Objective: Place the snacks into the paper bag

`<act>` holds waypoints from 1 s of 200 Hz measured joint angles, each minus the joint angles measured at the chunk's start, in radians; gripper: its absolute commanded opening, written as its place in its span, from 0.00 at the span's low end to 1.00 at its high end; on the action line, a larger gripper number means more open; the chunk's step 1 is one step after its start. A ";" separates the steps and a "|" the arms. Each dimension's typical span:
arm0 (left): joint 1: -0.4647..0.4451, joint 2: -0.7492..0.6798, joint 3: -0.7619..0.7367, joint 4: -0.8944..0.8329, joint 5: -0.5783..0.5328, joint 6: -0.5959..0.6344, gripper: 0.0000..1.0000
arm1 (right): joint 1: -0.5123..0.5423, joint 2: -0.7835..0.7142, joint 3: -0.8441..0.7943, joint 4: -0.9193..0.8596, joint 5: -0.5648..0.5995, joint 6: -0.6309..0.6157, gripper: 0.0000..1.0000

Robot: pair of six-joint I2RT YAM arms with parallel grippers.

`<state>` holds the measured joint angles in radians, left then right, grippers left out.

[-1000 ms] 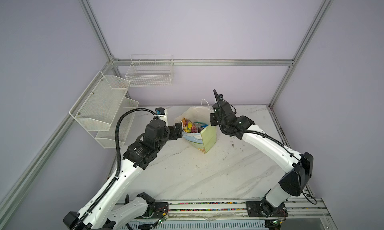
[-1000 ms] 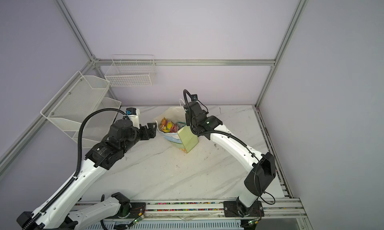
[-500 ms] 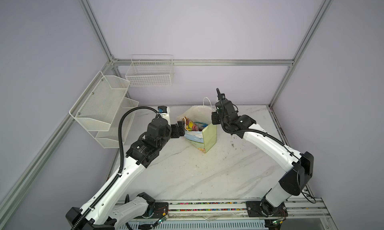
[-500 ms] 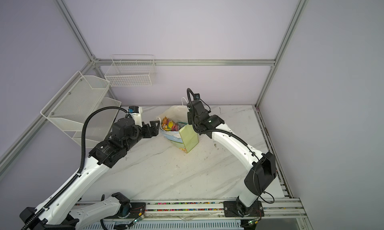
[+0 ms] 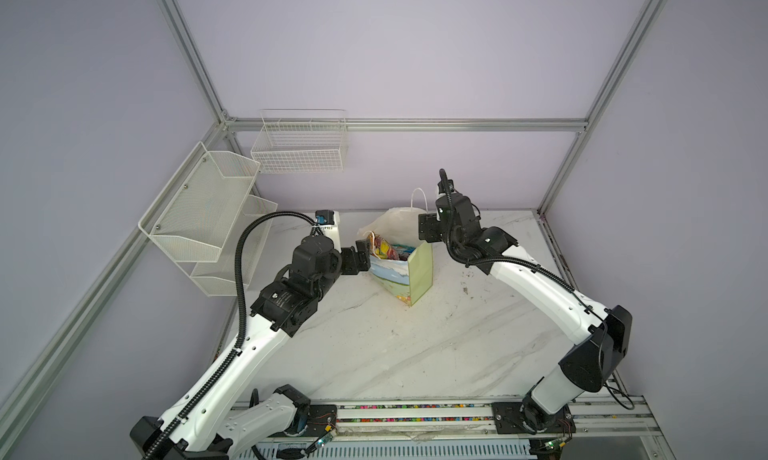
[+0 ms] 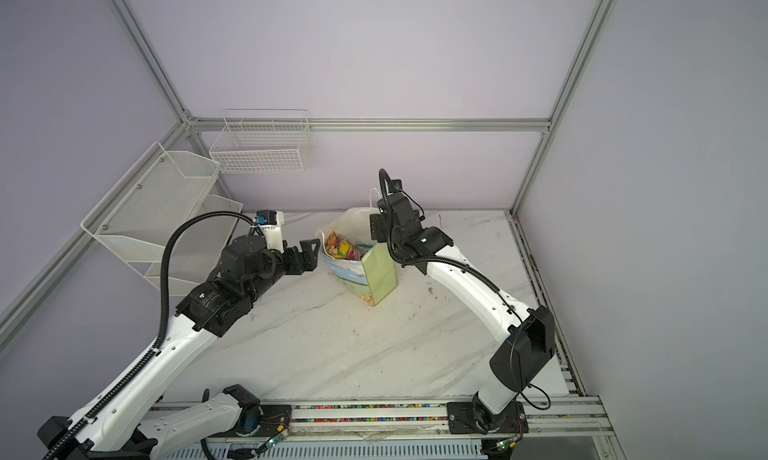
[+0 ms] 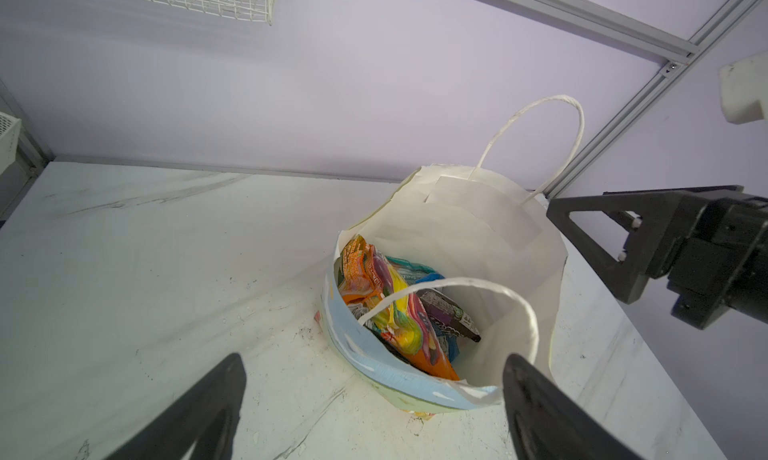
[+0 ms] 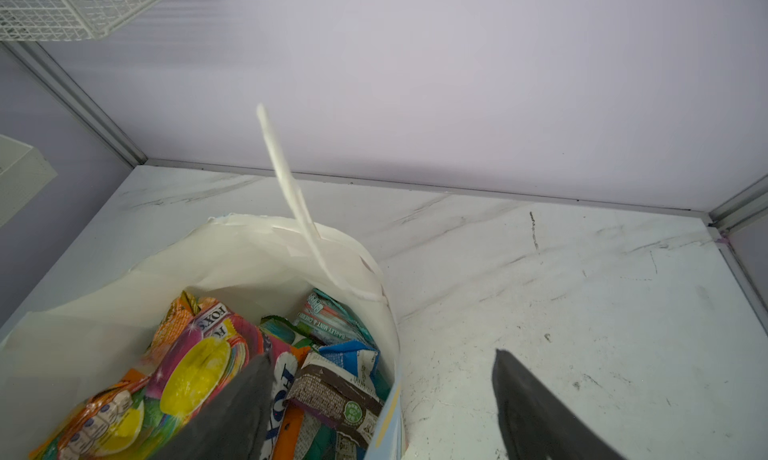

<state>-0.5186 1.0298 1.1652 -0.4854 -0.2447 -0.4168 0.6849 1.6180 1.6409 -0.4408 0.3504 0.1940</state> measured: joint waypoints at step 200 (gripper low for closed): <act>0.013 -0.097 -0.076 -0.026 -0.349 0.095 1.00 | -0.255 -0.502 -0.381 0.200 0.053 0.011 0.97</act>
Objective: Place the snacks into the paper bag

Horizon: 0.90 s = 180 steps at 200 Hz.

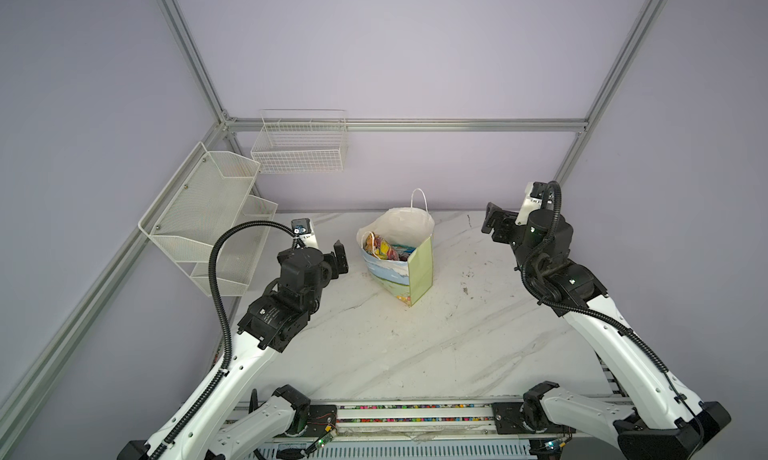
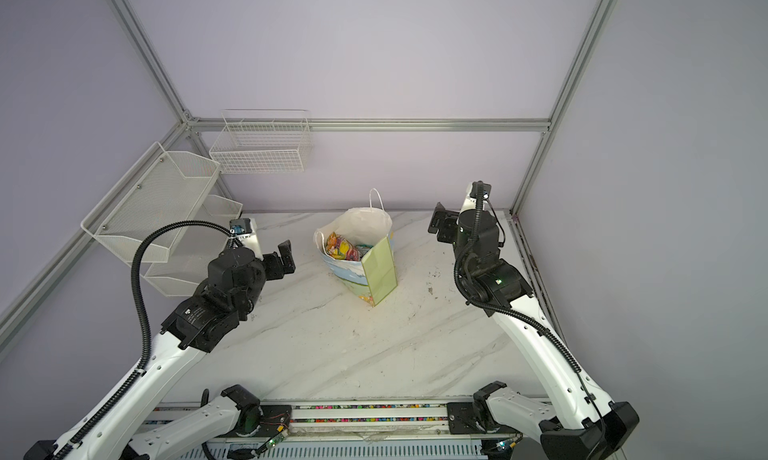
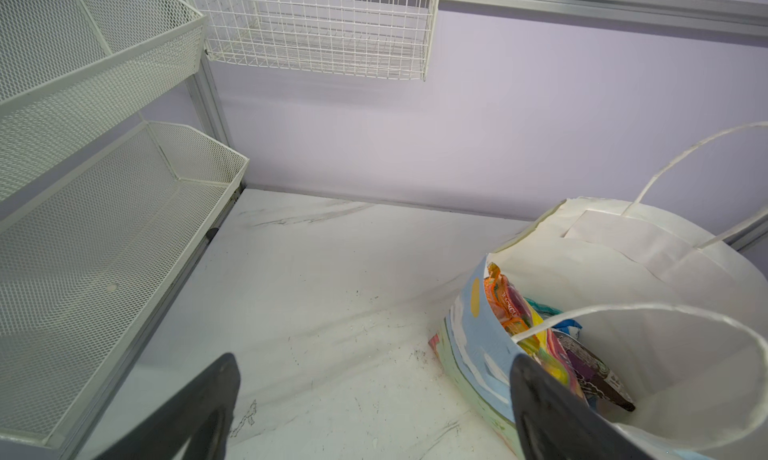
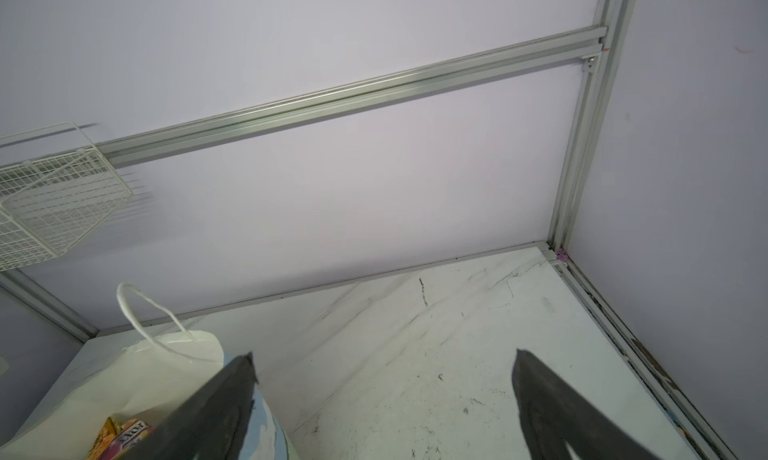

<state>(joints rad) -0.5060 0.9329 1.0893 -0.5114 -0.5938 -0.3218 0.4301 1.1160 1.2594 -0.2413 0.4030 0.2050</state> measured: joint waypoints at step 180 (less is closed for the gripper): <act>0.041 -0.057 -0.302 0.162 -0.198 0.052 1.00 | -0.280 -0.201 -0.454 0.250 -0.189 0.009 0.97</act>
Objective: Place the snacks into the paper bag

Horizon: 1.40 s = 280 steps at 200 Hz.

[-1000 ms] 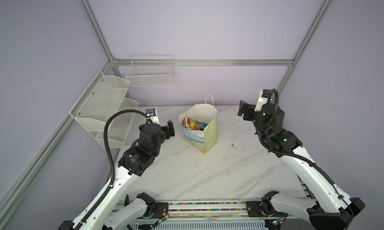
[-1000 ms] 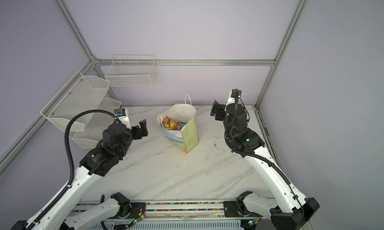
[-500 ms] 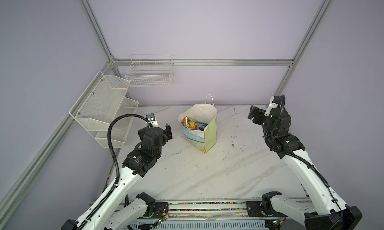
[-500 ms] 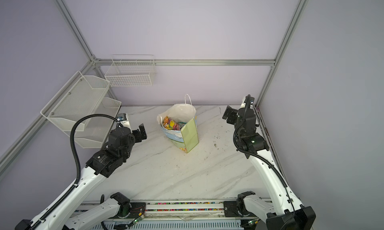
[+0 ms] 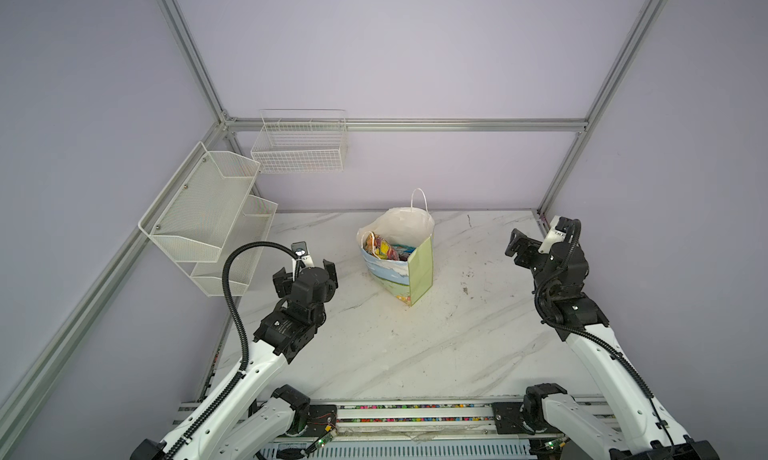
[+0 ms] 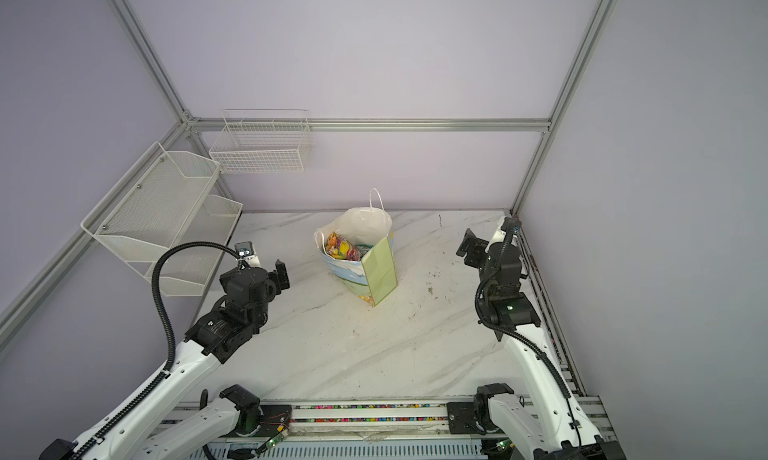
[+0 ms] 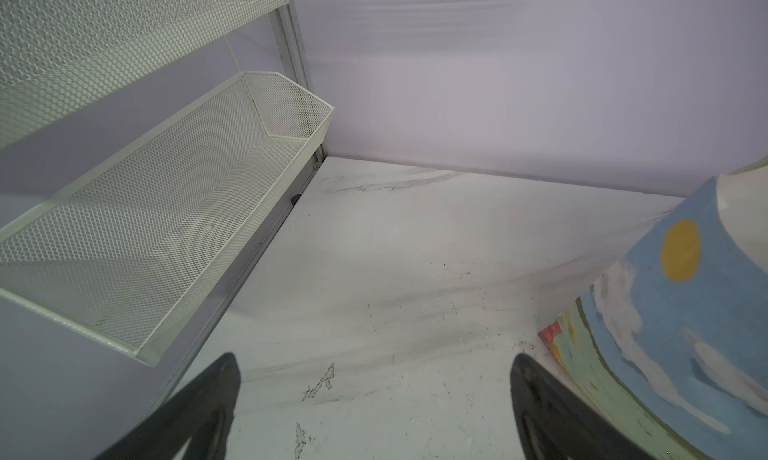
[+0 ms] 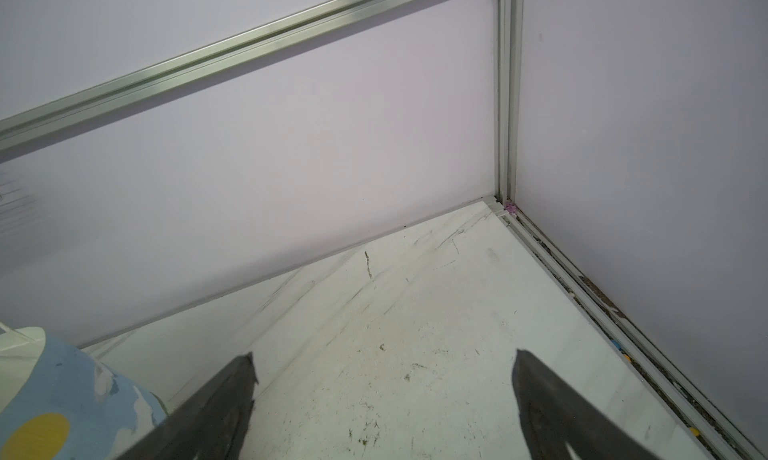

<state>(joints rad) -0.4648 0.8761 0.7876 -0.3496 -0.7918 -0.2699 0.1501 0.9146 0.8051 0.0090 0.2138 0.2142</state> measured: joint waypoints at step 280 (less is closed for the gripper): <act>0.033 0.300 -0.277 0.264 -0.211 0.000 1.00 | -0.002 -0.063 -0.589 0.521 0.110 -0.116 0.97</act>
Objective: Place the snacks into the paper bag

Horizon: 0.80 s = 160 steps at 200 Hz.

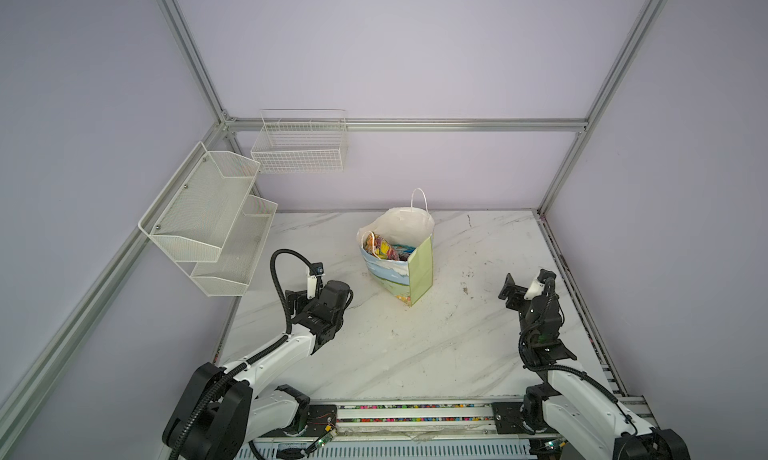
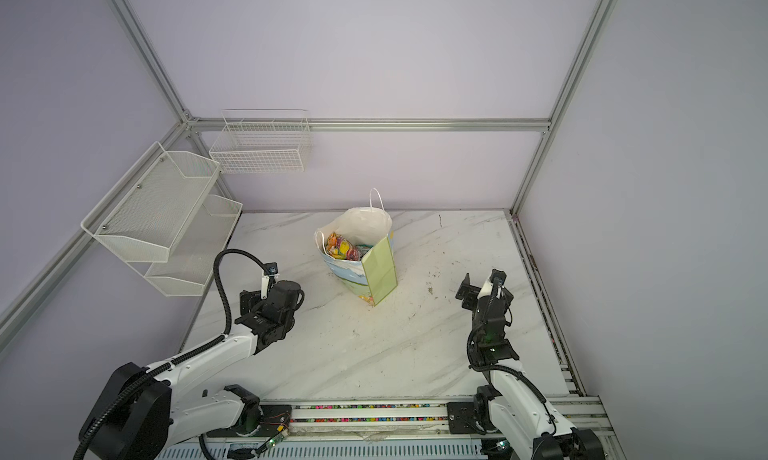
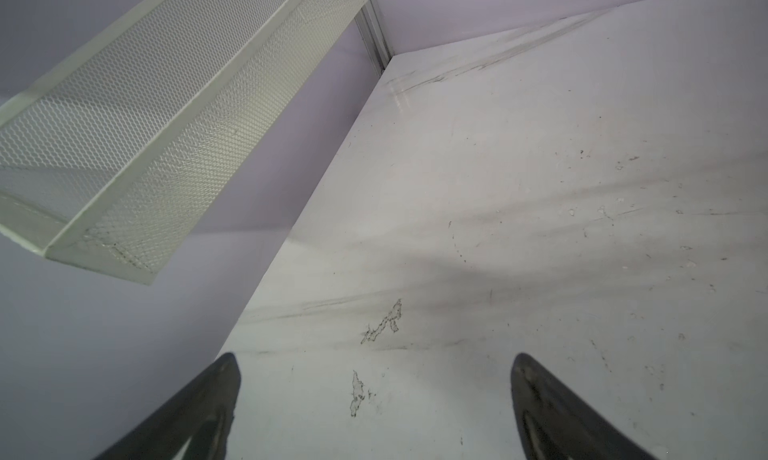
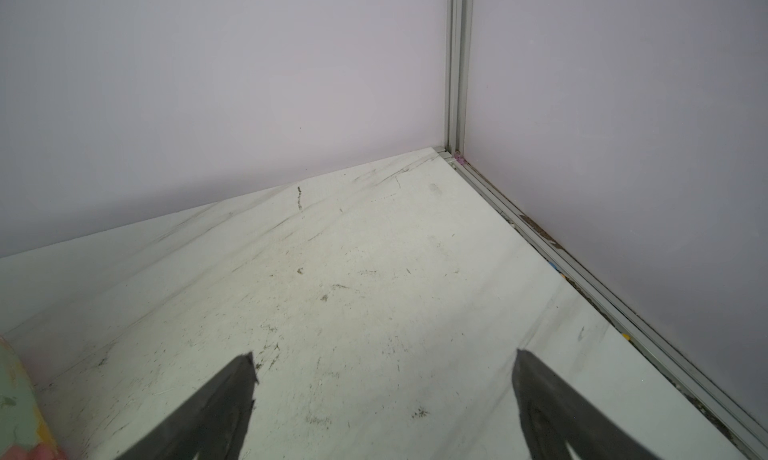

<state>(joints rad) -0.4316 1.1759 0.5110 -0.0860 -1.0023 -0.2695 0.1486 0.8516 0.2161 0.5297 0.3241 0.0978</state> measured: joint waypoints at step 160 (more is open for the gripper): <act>0.033 -0.285 -0.211 0.100 -0.077 -0.052 1.00 | 0.000 -0.087 -0.084 0.129 0.074 0.000 0.97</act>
<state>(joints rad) -0.3985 0.8909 0.3004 0.0139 -1.0794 -0.3218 0.1486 0.7647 0.1322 0.6586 0.3977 0.0982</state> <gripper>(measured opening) 0.997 0.974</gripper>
